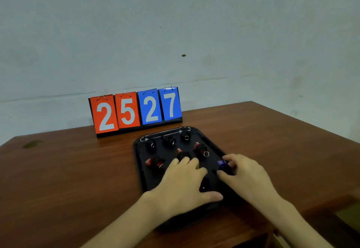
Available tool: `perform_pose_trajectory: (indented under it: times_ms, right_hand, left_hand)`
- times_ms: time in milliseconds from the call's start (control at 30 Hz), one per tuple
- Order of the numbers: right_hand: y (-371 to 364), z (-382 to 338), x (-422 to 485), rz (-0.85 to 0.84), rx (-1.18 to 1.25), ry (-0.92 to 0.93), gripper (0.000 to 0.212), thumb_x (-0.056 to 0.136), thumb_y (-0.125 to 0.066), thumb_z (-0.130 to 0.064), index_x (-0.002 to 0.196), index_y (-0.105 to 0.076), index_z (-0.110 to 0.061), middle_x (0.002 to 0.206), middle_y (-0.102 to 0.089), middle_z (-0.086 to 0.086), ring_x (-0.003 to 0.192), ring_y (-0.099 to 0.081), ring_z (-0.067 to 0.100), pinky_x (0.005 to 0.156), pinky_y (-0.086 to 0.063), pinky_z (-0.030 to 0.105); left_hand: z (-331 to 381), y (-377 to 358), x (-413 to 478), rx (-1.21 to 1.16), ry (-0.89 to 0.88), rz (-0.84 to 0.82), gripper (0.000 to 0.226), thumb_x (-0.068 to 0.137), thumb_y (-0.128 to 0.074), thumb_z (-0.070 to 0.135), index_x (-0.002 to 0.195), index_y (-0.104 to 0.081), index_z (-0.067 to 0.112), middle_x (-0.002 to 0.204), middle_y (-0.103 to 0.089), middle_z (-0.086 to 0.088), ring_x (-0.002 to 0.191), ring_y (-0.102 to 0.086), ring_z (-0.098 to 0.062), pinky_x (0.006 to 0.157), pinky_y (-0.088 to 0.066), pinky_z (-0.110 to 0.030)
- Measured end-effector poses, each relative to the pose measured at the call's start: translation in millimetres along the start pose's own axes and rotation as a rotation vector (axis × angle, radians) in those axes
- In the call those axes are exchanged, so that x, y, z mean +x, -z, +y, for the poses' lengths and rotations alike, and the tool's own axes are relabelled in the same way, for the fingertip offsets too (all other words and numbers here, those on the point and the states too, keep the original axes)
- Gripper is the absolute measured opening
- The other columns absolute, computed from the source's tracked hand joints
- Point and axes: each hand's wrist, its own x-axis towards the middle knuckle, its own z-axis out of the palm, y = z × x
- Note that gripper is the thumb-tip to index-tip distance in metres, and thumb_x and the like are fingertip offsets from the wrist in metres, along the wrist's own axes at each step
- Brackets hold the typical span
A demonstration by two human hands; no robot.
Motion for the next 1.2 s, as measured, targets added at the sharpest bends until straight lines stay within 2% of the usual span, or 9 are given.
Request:
perform_pose_trajectory:
  times_ms: [167,300,367,500,633,1000,1100,1167,1200]
  right_hand:
    - [-7,-1,-2,0.018,-0.083,0.075,0.048,0.084,-0.057,-0.048,0.129,-0.051,-0.030,0.113,-0.058,-0.014,0.102,-0.052,0.004,0.074,-0.045,0.017]
    - [-3,-1,2,0.029,-0.073,0.077,0.049,0.083,-0.054,-0.057,0.125,-0.053,-0.031,0.103,-0.056,-0.016,0.093,-0.048,0.003,0.067,-0.040,0.016]
    - [2,-2,15,0.020,0.014,0.067,0.042,0.086,-0.053,-0.054,0.120,-0.058,-0.029,0.099,-0.056,-0.014,0.089,-0.051,0.005,0.068,-0.041,0.019]
    - [1,-5,59,-0.103,0.111,0.108,0.027,0.090,-0.057,-0.030,0.115,-0.064,-0.025,0.101,-0.061,-0.008,0.095,-0.058,0.011,0.080,-0.046,0.023]
    - [-18,-14,89,-0.247,0.066,0.204,0.029,0.088,-0.061,-0.023,0.116,-0.063,-0.027,0.111,-0.056,-0.003,0.095,-0.056,0.013,0.081,-0.044,0.023]
    - [-34,-13,101,-0.186,0.074,0.198,0.030,0.084,-0.066,-0.027,0.115,-0.064,-0.025,0.114,-0.054,-0.004,0.099,-0.055,0.013,0.080,-0.043,0.023]
    - [-30,-5,100,-0.009,0.101,0.137,0.026,0.087,-0.060,-0.027,0.112,-0.065,-0.023,0.114,-0.057,-0.002,0.104,-0.056,0.015,0.081,-0.042,0.024]
    - [-24,4,101,0.030,0.088,0.037,0.027,0.089,-0.056,-0.025,0.115,-0.064,-0.019,0.116,-0.058,0.002,0.104,-0.057,0.019,0.079,-0.041,0.025]
    - [-21,9,101,-0.001,0.073,-0.017,0.030,0.090,-0.055,-0.025,0.118,-0.061,-0.016,0.120,-0.058,0.004,0.106,-0.057,0.021,0.081,-0.041,0.026]
  left_hand:
    - [2,-10,0,0.005,0.048,0.051,0.051,0.089,-0.048,0.054,0.128,-0.047,0.021,0.119,-0.048,0.001,0.109,-0.046,-0.019,0.091,-0.032,-0.034]
    - [-5,-9,-1,-0.106,0.080,0.043,0.067,0.083,-0.045,0.066,0.137,-0.037,0.028,0.126,-0.046,0.004,0.118,-0.042,-0.017,0.097,-0.032,-0.035]
    - [-22,-1,3,-0.225,0.138,0.069,0.063,0.084,-0.040,0.068,0.136,-0.039,0.032,0.126,-0.047,0.004,0.118,-0.044,-0.017,0.098,-0.036,-0.036]
    - [-71,1,31,-0.243,0.181,0.010,0.039,0.096,-0.045,0.037,0.135,-0.044,0.035,0.134,-0.044,0.001,0.122,-0.041,-0.018,0.102,-0.036,-0.038]
    - [-78,-13,47,-0.136,0.073,-0.128,0.054,0.094,-0.041,0.008,0.138,-0.039,0.039,0.139,-0.042,0.001,0.121,-0.037,-0.021,0.098,-0.032,-0.038]
    - [-98,-23,50,-0.102,0.177,-0.051,0.049,0.095,-0.046,0.027,0.142,-0.033,0.037,0.144,-0.041,0.003,0.131,-0.034,-0.021,0.107,-0.025,-0.045]
    - [-95,-21,33,-0.127,0.205,0.143,0.055,0.095,-0.047,0.026,0.145,-0.027,0.034,0.143,-0.040,0.004,0.130,-0.035,-0.019,0.107,-0.028,-0.041]
    - [-98,-16,11,-0.255,0.337,0.353,0.044,0.093,-0.050,0.026,0.136,-0.041,0.027,0.129,-0.048,0.001,0.117,-0.046,-0.018,0.096,-0.039,-0.034]
    - [-100,-11,-4,-0.348,0.425,0.402,0.031,0.092,-0.052,0.026,0.123,-0.051,0.024,0.118,-0.052,0.000,0.105,-0.051,-0.016,0.085,-0.043,-0.030]
